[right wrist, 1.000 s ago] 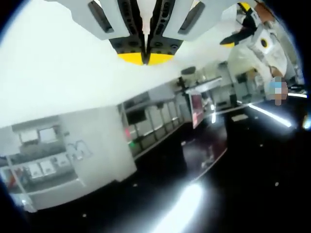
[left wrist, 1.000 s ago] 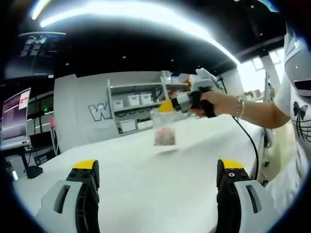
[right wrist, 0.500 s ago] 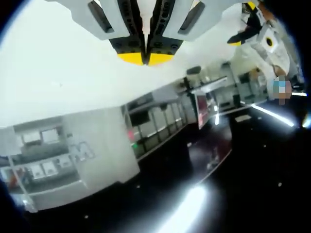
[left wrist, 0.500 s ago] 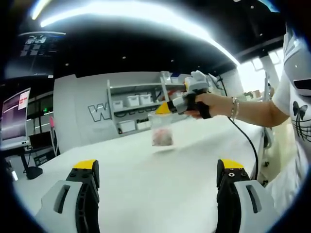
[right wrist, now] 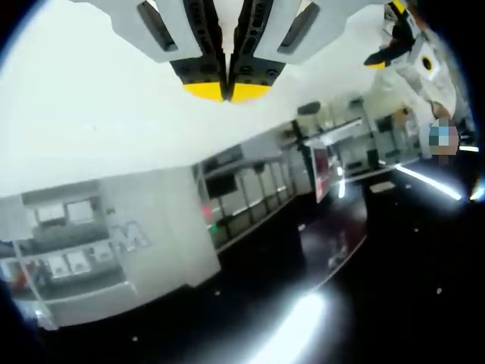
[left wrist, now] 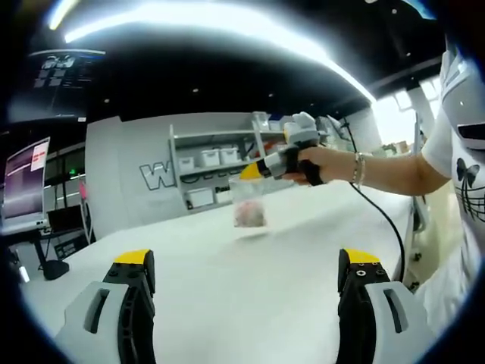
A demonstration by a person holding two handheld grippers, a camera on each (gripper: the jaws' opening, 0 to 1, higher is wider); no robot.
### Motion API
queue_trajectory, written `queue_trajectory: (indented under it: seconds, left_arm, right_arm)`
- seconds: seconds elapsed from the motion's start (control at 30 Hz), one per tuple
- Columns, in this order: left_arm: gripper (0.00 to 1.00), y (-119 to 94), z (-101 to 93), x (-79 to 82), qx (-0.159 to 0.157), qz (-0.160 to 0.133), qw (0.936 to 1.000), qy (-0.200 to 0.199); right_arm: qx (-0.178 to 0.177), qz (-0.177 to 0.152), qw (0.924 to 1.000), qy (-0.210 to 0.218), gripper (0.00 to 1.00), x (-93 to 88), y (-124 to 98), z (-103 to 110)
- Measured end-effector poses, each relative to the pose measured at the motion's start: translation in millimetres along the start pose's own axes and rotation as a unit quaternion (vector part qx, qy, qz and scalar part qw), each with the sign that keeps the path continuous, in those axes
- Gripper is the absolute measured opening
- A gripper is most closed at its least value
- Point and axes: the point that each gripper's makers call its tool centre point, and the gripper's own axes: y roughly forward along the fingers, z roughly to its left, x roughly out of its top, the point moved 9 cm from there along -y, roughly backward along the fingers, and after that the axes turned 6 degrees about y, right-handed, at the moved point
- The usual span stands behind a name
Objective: Open the resealable bag by pulling the two sides of the seal apart until the entire bag opening is separated and visibly accessible.
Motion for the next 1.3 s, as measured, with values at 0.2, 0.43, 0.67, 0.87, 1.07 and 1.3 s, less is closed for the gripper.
queue_trajectory:
  seconds: [0.2,0.43,0.67,0.87,1.07,1.3]
  left_arm:
    - [1.00,-0.7,1.3,-0.6,0.002,0.002,1.0000,0.001]
    - [1.00,0.9,1.2,-0.5,0.002,0.002,1.0000,0.001]
    - [1.00,-1.0,1.6,0.1,0.005,0.002,1.0000,0.001]
    - [1.00,-2.0,1.9,-0.4,0.005,0.002,1.0000,0.001]
    - [1.00,-1.7,2.0,-0.1,0.003,0.001,1.0000,0.000]
    - [1.00,-3.0,6.1,-1.6,0.008,0.003,1.0000,-0.002]
  right_arm:
    - [-0.005,-0.001,1.0000,-0.002,0.00,5.1,5.1,-4.8]
    - [-0.012,0.000,0.9999,-0.006,0.00,10.9,13.2,-12.4]
    - [-0.017,0.001,0.9999,0.000,0.00,7.8,16.7,-17.5]
    - [-0.022,0.003,0.9998,0.003,0.00,7.1,18.9,-20.0]
    - [-0.031,0.005,0.9995,0.004,0.00,10.1,25.3,-26.8]
    - [-0.037,0.009,0.9992,0.008,0.00,10.0,31.3,-33.6]
